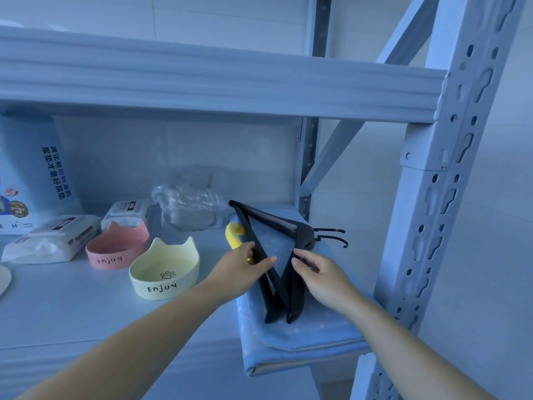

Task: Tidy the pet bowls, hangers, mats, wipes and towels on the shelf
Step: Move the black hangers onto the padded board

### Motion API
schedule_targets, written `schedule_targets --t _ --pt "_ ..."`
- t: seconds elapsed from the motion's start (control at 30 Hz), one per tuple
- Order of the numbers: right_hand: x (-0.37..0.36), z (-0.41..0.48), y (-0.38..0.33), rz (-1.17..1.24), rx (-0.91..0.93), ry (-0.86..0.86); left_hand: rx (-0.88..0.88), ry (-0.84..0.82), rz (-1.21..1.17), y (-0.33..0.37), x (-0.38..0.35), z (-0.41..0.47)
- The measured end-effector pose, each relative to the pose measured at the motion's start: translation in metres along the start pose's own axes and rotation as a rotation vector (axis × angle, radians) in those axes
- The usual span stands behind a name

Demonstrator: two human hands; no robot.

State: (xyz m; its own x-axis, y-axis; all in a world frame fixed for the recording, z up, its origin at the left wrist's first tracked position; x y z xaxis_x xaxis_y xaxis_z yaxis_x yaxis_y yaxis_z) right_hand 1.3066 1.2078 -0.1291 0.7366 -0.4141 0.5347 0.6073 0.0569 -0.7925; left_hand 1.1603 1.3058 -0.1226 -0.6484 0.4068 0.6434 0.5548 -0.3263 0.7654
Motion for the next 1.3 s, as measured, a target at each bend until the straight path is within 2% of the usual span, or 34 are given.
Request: schedule_targets --t 0.23,0.5,0.77,1.3 --pt "-0.004 -0.003 0.006 -0.032 0.016 -0.009 -0.002 0.076 0.032 0.009 -0.011 0.004" --pt "0.016 -0.022 0.016 -0.095 -0.004 0.040 -0.033 -0.025 0.011 0.021 -0.034 0.006" --pt "0.027 -0.037 0.018 -0.117 -0.021 -0.013 -0.035 -0.081 0.028 0.036 -0.046 -0.008" --pt "0.040 -0.046 0.017 -0.111 -0.045 0.021 0.026 -0.040 -0.103 0.027 -0.046 -0.003"
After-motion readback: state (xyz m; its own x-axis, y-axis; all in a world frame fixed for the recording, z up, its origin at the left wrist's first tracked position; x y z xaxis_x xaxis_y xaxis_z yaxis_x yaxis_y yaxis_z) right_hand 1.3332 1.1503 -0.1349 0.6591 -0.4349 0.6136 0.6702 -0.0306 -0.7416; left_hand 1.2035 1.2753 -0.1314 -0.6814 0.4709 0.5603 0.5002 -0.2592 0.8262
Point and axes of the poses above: each hand's wrist, its own z-axis towards the middle knuckle, its own x-axis out of the back of the hand, y = z × x, the point moved 4 cm from there along z, towards the middle knuckle, and after that the axes turned 9 degrees about x, right-handed, at the moved point
